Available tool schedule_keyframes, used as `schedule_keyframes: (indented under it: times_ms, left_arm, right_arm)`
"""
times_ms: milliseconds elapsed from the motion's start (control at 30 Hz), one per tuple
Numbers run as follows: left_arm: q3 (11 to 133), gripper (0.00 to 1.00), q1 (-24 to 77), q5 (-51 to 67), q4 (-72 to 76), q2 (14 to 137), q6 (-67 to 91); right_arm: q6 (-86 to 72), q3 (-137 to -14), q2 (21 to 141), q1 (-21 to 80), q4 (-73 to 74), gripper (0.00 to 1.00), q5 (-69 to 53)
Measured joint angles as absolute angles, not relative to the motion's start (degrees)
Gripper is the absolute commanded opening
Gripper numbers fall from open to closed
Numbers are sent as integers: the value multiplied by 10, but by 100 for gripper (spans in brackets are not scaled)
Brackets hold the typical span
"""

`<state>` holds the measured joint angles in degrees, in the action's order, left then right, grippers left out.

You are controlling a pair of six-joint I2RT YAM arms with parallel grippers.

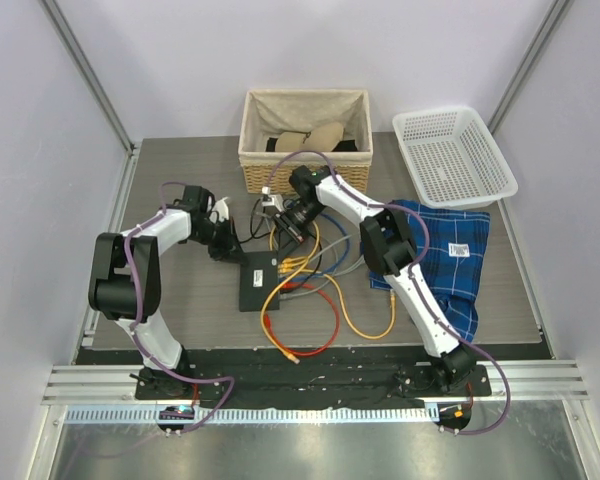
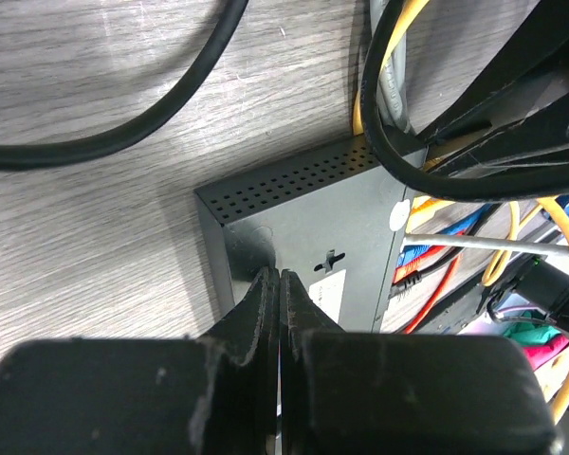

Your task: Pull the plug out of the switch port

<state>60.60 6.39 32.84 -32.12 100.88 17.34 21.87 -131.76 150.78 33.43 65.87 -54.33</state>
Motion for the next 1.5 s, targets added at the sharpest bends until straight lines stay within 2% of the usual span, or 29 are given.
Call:
schedule_keyframes:
  times_ms: [100,233,333,433,500,600,700,767,800,833,867,967,1200,1367,1500]
  left_arm:
    - [606,0,64,329,-321,1009,174]
    - [606,0,65,329,-320,1009,173]
    - [606,0,66,328,-319,1009,173]
    - [599,0,67,293,-318,1014,161]
    - [593,0,67,275,-319,1022,157]
    - [591,0,66,270,-320,1025,156]
    - [591,1,66,268,-320,1025,155]
    - [591,9,66,267,-320,1023,154]
    - [591,23,66,265,-321,1021,152]
    - [591,32,66,260,-323,1018,148]
    - [591,48,66,255,-328,1015,143]
    - [594,69,56,248,-353,994,129]
    - [617,76,-2,352,-371,954,88]
    - [609,75,8,450,-353,997,87]
    - [592,75,16,477,-327,1030,87]
  right_arm:
    - [273,-1340,1522,334,699,1,-557]
    - [332,-1305,1511,333,710,2,-578]
    - [316,-1207,1466,328,659,1,-591]
    - [252,-1060,1380,325,553,2,-561]
    - [219,-1008,1341,324,511,1,-532]
    - [204,-1037,1351,325,525,1,-515]
    - [229,-1166,1421,329,597,2,-521]
    - [248,-1220,1450,329,631,1,-530]
    - [256,-1225,1453,329,637,1,-531]
    - [265,-1225,1453,329,641,2,-531]
    - [272,-1222,1450,329,639,1,-531]
    - [290,-1188,1427,329,627,1,-526]
    - [328,-1152,1388,332,622,1,-494]
    - [331,-1153,1382,340,617,1,-482]
    - [331,-1164,1382,348,612,2,-473]
